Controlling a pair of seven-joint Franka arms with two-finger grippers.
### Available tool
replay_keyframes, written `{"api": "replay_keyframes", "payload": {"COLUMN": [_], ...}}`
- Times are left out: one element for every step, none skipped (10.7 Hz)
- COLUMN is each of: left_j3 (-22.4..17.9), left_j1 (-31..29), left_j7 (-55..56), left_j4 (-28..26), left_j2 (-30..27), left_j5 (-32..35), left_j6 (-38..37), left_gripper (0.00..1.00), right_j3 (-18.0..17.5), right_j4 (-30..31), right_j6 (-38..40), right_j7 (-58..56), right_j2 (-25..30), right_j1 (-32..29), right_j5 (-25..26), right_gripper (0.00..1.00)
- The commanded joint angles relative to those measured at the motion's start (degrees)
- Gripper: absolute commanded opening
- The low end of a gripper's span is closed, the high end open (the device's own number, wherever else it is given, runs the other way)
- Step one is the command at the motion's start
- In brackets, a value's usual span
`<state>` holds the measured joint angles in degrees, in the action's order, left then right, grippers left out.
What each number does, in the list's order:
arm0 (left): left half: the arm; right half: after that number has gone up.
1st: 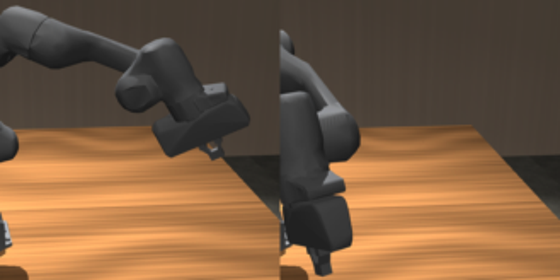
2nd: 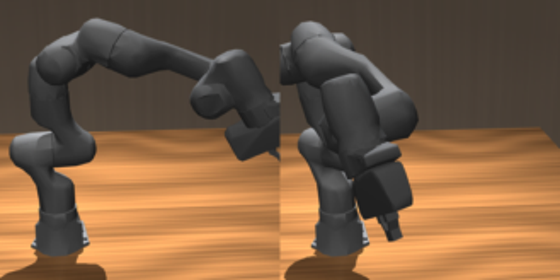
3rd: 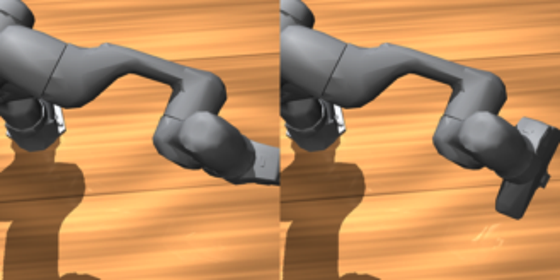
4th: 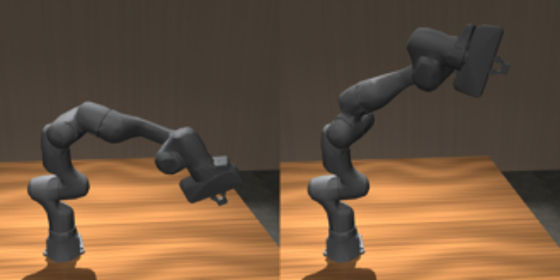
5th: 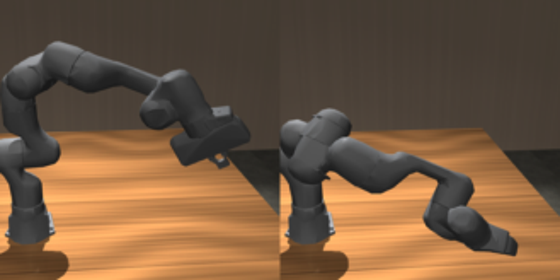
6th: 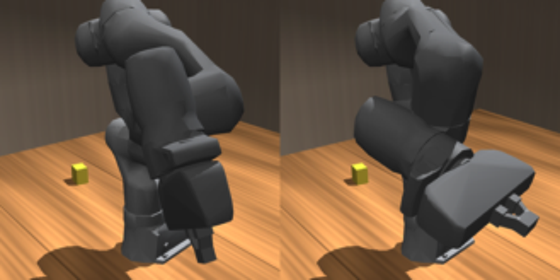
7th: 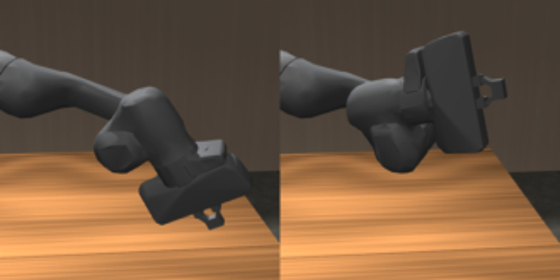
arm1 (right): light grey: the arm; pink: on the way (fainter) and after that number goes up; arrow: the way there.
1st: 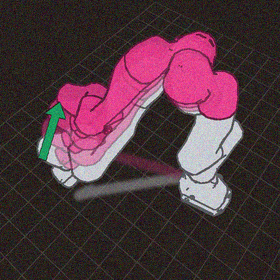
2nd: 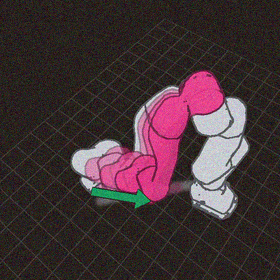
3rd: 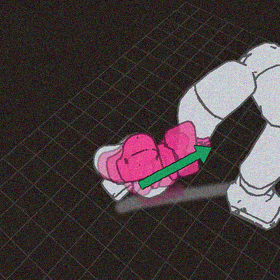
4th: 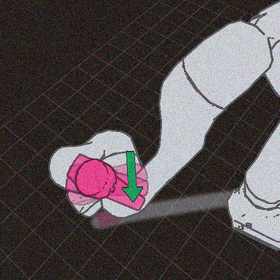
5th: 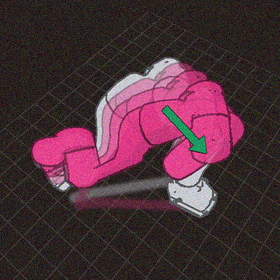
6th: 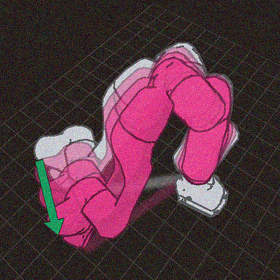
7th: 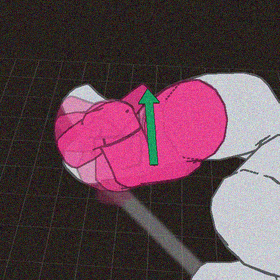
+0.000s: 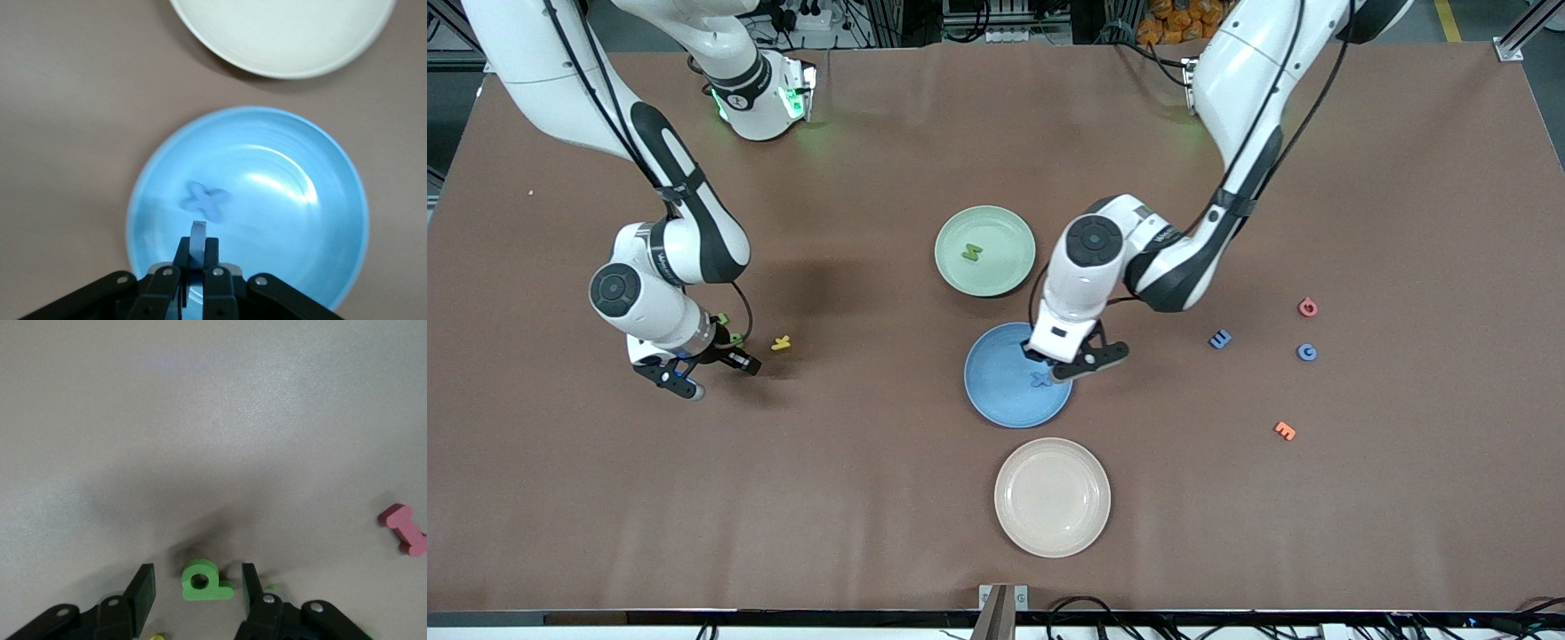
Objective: Sort letters by color into matching plates
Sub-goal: 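Drop the I on the blue plate while the right gripper grasps green g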
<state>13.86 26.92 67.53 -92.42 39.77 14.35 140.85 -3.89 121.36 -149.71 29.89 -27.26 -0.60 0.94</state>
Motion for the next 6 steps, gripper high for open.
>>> {"api": "replay_keyframes", "payload": {"left_j3": [-1.5, -1.5, -1.6, -1.6, -1.6, -1.5], "left_j1": [3.3, 3.1, 2.5, 2.2, 1.2, 0.3], "left_j7": [-1.1, -0.9, -1.6, -4.2, -9.1, -13.3], "left_j4": [6.0, 5.9, 5.9, 5.9, 5.4, 5.3], "left_j2": [5.1, 4.7, 4.6, 4.5, 3.9, 3.8], "left_j5": [3.3, 5.8, 6.3, 6.3, 6.4, 6.4], "left_j6": [0.6, 0.7, 0.7, 0.7, 0.5, 0.0], "left_gripper": [1.00, 1.00, 1.00, 1.00, 1.00, 1.00], "right_j3": [0.4, 0.4, 0.4, 0.4, 0.4, 0.4], "right_j4": [1.3, 1.3, 1.2, 1.2, 1.3, 1.3], "right_j6": [-0.7, -0.7, -0.7, -0.7, -0.7, -0.7], "right_j7": [-0.9, -0.9, -0.9, -0.9, -0.9, -0.9], "right_j2": [0.5, 0.4, 0.1, 0.0, -0.1, -0.3], "right_j1": [0.3, 0.3, 0.3, 0.4, 0.4, 0.4], "right_j5": [1.2, 1.3, 1.4, 1.4, 1.4, 1.4], "right_gripper": [0.61, 0.59, 0.58, 0.58, 0.58, 0.57]}}
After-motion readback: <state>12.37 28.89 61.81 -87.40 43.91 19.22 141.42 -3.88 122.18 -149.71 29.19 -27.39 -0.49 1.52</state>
